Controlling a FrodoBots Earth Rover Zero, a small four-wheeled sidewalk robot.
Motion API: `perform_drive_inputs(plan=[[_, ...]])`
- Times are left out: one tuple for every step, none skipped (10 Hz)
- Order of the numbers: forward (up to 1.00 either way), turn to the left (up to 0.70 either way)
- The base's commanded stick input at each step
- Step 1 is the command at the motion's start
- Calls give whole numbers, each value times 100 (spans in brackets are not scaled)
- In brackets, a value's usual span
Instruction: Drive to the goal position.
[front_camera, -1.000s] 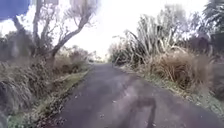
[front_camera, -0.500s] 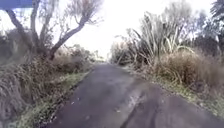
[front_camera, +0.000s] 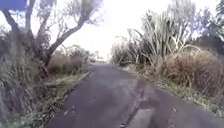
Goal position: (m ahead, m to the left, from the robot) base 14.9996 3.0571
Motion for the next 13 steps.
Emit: perform_drive_inputs(plan=[[85, 0], [85, 0], [85, 0], [85, 0], [85, 0], [85, 0], [85, 0], [85, 0], [85, 0], [85, 0], [85, 0], [85, 0], [71, 0]])
